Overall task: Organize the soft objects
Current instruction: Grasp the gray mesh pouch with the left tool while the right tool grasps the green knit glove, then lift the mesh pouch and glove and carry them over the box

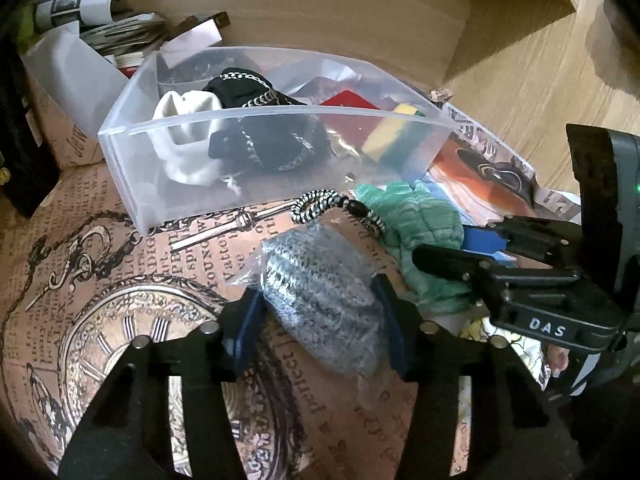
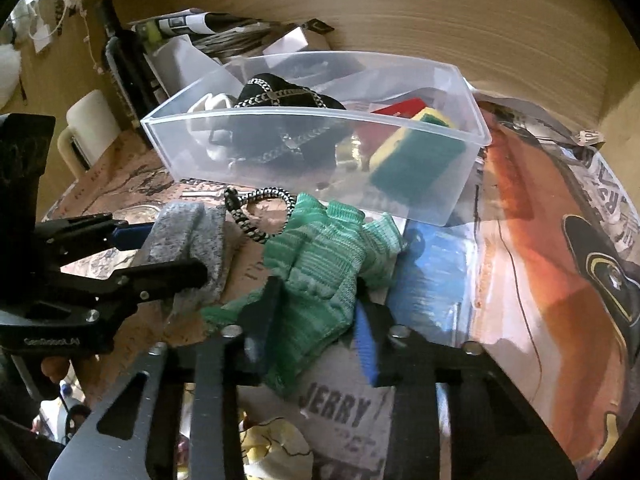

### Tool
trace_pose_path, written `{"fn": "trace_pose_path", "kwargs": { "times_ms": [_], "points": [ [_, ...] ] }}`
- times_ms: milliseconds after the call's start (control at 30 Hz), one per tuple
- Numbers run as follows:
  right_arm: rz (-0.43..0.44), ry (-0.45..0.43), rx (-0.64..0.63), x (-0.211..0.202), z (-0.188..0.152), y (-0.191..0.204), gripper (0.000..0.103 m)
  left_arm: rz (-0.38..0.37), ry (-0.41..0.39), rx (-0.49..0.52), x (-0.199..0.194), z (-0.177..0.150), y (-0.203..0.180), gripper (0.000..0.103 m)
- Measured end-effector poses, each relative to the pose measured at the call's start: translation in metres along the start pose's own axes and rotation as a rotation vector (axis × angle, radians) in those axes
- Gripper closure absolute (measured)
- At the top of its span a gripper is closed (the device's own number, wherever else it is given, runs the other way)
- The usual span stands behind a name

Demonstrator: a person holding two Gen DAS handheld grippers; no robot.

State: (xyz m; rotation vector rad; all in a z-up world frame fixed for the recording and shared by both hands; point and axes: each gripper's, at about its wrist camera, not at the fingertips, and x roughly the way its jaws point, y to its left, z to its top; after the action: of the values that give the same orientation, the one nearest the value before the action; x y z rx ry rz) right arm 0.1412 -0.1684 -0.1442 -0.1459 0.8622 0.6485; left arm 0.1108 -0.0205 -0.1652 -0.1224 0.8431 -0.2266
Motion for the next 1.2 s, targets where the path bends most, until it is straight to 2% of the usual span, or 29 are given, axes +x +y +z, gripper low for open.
{"fn": "trace_pose_path", "kwargs": {
  "times_ms": [133,333,533,967,1200],
  "points": [
    [0.004,-0.015,0.013,-0.002,0.0,-0.002,0.09,0.001,-0.008,-0.012,-0.007,-0.004,0.004,0.06],
    [-0.011,-0.076,0.033,-0.017,0.002,-0.003,0.092,0.023,-0.037,-0.017,-0.024,-0.005,0.008,0.064],
    [-0.029,-0.159,0.023,-0.043,0.008,0.001,0.092,0.037,-0.108,-0.021,-0.049,0.002,0.011,0.065],
    [-0.042,-0.367,0.01,-0.092,0.042,0.007,0.092,0.051,-0.313,-0.002,-0.097,0.053,0.001,0.065],
    [-0.073,-0.428,-0.005,-0.091,0.068,0.007,0.092,0.062,-0.362,0.026,-0.097,0.082,-0.008,0.065]
  ]
}}
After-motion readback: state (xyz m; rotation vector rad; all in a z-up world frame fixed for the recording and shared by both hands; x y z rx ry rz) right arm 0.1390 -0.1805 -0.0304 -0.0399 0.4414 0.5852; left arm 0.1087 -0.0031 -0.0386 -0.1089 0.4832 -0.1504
